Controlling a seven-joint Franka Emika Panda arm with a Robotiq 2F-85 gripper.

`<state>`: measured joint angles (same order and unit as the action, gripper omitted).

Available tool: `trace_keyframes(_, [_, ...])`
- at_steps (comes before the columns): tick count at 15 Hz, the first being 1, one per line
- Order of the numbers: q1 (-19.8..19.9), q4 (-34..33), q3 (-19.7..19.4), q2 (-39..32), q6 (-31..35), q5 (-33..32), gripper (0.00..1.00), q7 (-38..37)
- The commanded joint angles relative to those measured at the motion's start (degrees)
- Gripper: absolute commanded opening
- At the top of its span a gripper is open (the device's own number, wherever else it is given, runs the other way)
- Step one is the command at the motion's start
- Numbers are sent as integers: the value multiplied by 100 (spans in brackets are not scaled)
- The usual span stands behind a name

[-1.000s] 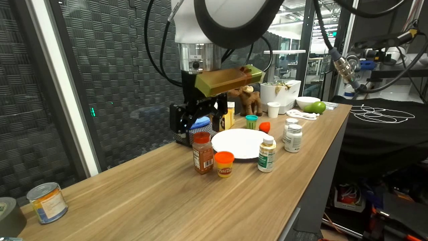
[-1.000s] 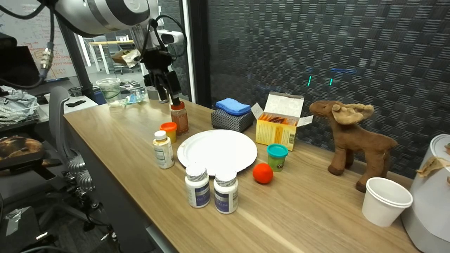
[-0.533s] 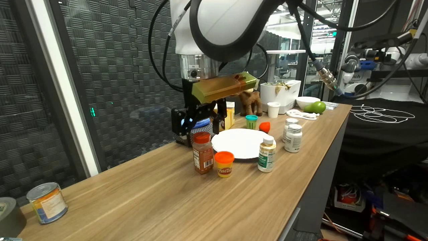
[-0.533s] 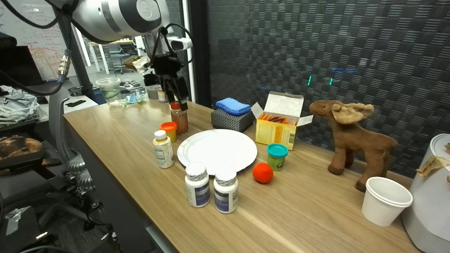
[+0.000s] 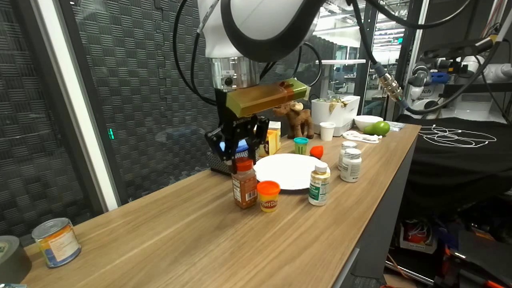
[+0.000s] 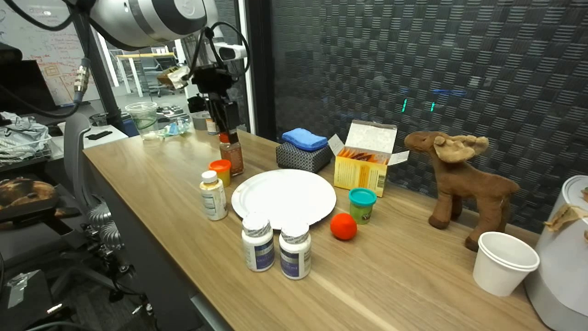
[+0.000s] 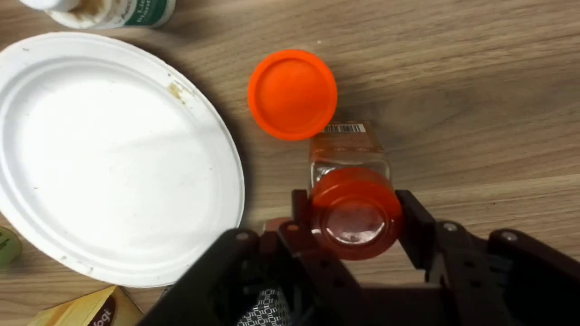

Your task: Put all the objects surrounding the plate onto the plate.

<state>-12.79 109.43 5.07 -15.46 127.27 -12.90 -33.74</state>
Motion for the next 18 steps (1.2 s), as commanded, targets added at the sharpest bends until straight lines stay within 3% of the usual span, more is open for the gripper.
trace_keyframes(1, [-73, -22, 9, 315, -274, 161, 25, -81])
trace_keyframes(8, [87, -116, -235, 717, -149, -214, 25, -1121])
trace_keyframes(13, [309, -255, -446, 499, -193, -579, 25, -1806])
trace_keyframes(18, [424, -379, -507, 136, -350, -470, 25, -1922])
